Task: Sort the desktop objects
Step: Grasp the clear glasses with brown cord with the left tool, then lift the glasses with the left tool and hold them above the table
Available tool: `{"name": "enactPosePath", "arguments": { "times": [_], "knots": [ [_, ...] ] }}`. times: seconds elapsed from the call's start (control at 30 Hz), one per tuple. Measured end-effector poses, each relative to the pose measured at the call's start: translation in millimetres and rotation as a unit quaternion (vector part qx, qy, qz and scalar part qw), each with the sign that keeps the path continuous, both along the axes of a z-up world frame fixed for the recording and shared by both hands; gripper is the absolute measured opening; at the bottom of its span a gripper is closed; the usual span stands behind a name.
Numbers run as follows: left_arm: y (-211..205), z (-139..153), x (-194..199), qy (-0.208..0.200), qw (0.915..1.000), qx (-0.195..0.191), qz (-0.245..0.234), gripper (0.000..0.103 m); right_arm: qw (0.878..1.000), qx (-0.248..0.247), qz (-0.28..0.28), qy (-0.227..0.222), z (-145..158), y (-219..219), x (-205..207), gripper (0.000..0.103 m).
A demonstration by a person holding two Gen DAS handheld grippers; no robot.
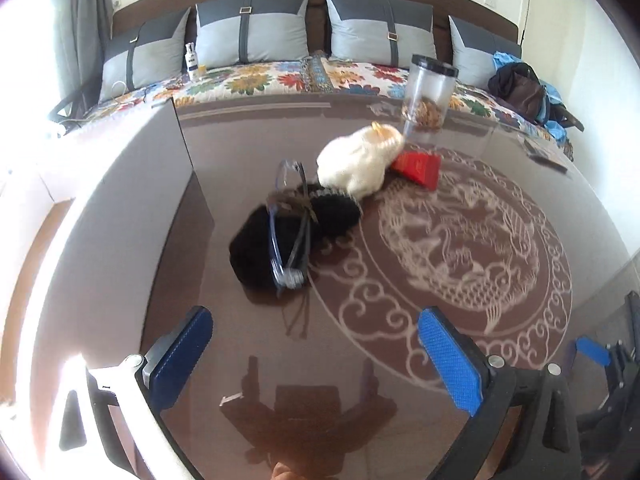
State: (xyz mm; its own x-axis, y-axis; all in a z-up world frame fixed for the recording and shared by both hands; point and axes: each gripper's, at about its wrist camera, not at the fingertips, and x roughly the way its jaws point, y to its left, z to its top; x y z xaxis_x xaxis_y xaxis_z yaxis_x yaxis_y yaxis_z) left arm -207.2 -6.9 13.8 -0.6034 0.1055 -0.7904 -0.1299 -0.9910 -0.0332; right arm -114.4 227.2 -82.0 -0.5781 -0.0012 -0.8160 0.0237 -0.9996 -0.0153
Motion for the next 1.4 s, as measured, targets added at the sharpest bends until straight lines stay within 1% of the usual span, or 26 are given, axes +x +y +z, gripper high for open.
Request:
{"name": "enactPosePath", "arguments": {
  "times": [0.03, 0.1, 0.23, 0.27, 0.3, 0.33, 0.37, 0.43, 0.47, 0.57, 0.67, 0.73, 0.77, 0.8, 0.87, 0.93, 1.03, 1.13, 1.27, 1.4],
  "knots": [
    [-3, 5, -14, -0.004, 1.0000, 0.001, 0.002, 0.103, 1.000, 0.000, 0.000, 0.000, 0, 0, 0, 0.103],
    [-9, 5, -42, -0.032, 0.9995, 0.004, 0.009, 0.103, 1.000, 0.000, 0.000, 0.000, 0, 0, 0, 0.103],
    [-15, -11, -77, -0.067, 0.9975, 0.006, 0.020, 0.103, 1.000, 0.000, 0.000, 0.000, 0, 0, 0, 0.103],
    [-15, -15, -81, -0.070, 0.9973, 0.014, 0.017, 0.095, 1.000, 0.000, 0.000, 0.000, 0, 0, 0, 0.103],
    [-13, -19, -83, -0.070, 0.9972, 0.023, 0.009, 0.062, 1.000, 0.000, 0.000, 0.000, 0, 0, 0, 0.103],
    [-10, -24, -85, -0.079, 0.9966, 0.025, 0.003, 0.045, 1.000, 0.000, 0.000, 0.000, 1, 0, 1, 0.103],
    [-8, -28, -84, -0.085, 0.9961, 0.025, -0.004, 0.033, 1.000, 0.000, 0.000, 0.000, 0, 0, 0, 0.103],
    [1, -29, -72, -0.065, 0.9975, 0.018, -0.021, 0.031, 1.000, 0.000, 0.000, 0.000, 1, 0, 1, 0.103],
    [4, -30, -64, -0.061, 0.9975, 0.022, -0.029, 0.030, 1.000, 0.000, 0.000, 0.000, 1, 0, 1, 0.103],
    [15, -28, -27, -0.060, 0.9956, 0.054, -0.048, 0.030, 1.000, -0.001, 0.000, 0.000, 1, 0, 0, 0.103],
    [14, -27, 17, -0.079, 0.9910, 0.099, -0.044, 0.031, 1.000, -0.001, 0.000, 0.000, 0, 0, 0, 0.103],
    [9, -25, 39, -0.082, 0.9884, 0.121, -0.043, 0.033, 1.000, -0.001, 0.000, 0.000, 1, 0, 1, 0.103],
    [6, -23, 46, -0.077, 0.9882, 0.126, -0.043, 0.034, 1.000, -0.001, 0.000, 0.000, 1, 0, 1, 0.103],
    [3, -23, 51, -0.071, 0.9894, 0.120, -0.040, 0.034, 1.000, -0.001, 0.000, 0.000, 1, 0, 1, 0.103],
    [0, -26, 54, -0.070, 0.9917, 0.099, -0.042, 0.035, 1.000, -0.001, 0.000, 0.000, 1, 0, 1, 0.103],
    [-6, -26, 55, -0.074, 0.9910, 0.104, -0.040, 0.036, 1.000, -0.001, 0.000, 0.000, 1, 0, 1, 0.103],
    [-11, -20, 58, -0.064, 0.9926, 0.096, -0.038, 0.036, 1.000, 0.000, 0.000, 0.000, 1, 0, 1, 0.103],
    [-11, -21, 57, -0.070, 0.9909, 0.107, -0.039, 0.036, 1.000, 0.000, 0.000, 0.000, 1, 0, 1, 0.103],
    [-5, -28, 55, -0.086, 0.9892, 0.113, -0.036, 0.036, 1.000, 0.000, 0.000, 0.000, 1, 0, 1, 0.103],
    [4, -29, 49, -0.083, 0.9898, 0.108, -0.040, 0.036, 1.000, 0.001, 0.000, 0.000, 2, -1, 1, 0.103]
  ]
}}
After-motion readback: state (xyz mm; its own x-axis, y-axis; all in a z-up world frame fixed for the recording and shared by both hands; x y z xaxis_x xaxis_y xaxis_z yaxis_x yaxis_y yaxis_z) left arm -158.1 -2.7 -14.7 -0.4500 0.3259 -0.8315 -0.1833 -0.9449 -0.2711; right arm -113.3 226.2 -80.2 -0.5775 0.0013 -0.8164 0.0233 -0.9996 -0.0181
